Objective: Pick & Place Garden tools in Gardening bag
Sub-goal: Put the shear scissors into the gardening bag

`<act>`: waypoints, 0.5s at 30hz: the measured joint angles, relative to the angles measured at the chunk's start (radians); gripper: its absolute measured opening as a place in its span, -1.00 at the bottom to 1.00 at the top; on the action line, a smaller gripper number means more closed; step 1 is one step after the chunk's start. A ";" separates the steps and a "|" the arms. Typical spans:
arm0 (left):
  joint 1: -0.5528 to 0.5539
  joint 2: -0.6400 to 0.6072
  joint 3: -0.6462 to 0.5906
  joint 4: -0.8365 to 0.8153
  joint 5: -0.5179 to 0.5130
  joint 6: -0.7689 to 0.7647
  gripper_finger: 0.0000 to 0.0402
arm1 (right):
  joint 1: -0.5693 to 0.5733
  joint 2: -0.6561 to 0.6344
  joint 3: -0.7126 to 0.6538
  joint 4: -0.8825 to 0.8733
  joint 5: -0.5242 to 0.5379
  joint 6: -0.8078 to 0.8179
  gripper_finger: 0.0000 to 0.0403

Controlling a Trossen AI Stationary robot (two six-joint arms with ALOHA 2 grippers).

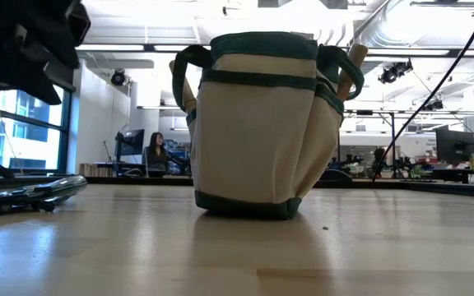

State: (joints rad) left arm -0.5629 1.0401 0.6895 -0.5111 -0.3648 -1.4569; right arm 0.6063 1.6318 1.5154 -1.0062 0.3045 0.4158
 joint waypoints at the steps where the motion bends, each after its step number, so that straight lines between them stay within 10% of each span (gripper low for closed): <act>1: 0.000 0.007 0.000 0.000 -0.017 -0.034 0.26 | -0.005 0.000 0.000 -0.016 0.009 -0.002 0.33; 15: 0.125 0.154 0.000 -0.175 0.301 -0.266 0.26 | -0.037 0.001 -0.050 -0.094 0.003 -0.021 0.33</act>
State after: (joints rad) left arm -0.4382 1.1941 0.6899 -0.6864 -0.0642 -1.7232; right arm 0.5692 1.6325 1.4651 -1.1001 0.3072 0.3946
